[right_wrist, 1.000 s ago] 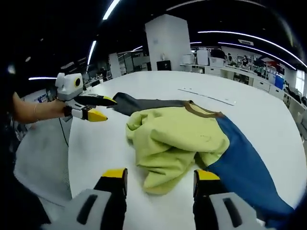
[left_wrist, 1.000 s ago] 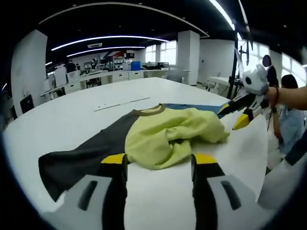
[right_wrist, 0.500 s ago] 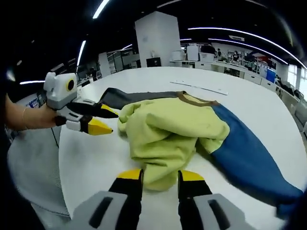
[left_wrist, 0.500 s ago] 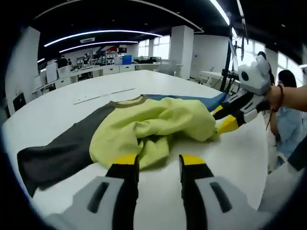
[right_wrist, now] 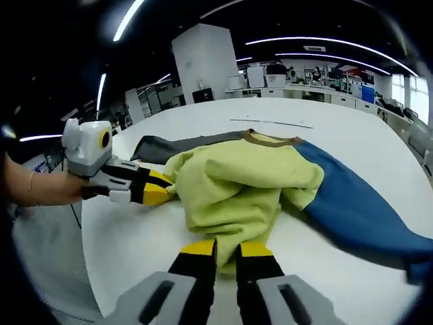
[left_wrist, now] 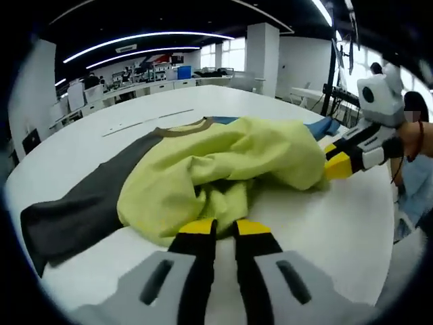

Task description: Fold the garment on the visible template until the final outline fits inside the template.

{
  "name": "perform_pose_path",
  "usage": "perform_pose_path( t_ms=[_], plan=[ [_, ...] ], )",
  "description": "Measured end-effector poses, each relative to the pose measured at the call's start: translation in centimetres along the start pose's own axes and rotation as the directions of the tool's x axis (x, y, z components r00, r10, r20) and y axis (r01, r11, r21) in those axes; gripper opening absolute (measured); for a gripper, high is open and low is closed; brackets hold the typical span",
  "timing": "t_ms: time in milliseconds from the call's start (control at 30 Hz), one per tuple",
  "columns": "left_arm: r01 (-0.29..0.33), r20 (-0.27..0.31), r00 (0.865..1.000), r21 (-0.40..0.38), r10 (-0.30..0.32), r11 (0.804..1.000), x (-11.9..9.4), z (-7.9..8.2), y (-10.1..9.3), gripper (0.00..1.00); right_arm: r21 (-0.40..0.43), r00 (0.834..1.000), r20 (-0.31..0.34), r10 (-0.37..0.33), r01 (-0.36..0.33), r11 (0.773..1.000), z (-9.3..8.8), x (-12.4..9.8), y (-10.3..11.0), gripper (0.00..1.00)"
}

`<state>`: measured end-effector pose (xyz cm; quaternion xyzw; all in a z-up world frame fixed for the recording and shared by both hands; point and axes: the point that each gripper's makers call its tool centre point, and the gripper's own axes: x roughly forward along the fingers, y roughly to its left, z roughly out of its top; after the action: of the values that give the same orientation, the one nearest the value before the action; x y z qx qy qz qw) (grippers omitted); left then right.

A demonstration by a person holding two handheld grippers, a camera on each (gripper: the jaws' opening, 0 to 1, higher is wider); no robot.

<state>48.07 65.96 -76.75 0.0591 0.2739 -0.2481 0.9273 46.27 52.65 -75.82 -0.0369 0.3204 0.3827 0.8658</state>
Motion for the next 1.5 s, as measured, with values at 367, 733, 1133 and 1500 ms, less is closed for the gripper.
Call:
perform_pose_path(
  t_ms=[367, 733, 1133, 1500],
  plan=[
    [0.010, 0.064, 0.998, -0.054, -0.007, 0.999, -1.9, 2.2, 0.8, 0.00, 0.016, 0.999, 0.044, -0.010, 0.009, 1.000, 1.5, -2.2, -0.3, 0.00],
    [0.033, 0.101, 0.995, -0.075, -0.025, 0.997, -5.2, 3.8, 1.2, 0.00, 0.002, 0.998, 0.061, 0.014, -0.014, 1.000, 2.8, -4.9, 0.2, 0.00],
    [0.038, 0.100, 0.995, -0.068, -0.031, 0.997, -8.5, 4.0, 2.9, 0.00, 0.016, 1.000, 0.025, 0.011, -0.011, 1.000, 3.8, -7.0, 0.1, 0.00],
    [0.040, 0.097, 0.995, -0.086, -0.032, 0.996, -7.6, 4.6, 4.6, 0.00, 0.017, 0.999, 0.017, -0.046, 0.046, 0.999, 5.6, -5.5, -2.0, 0.00]
  ],
)
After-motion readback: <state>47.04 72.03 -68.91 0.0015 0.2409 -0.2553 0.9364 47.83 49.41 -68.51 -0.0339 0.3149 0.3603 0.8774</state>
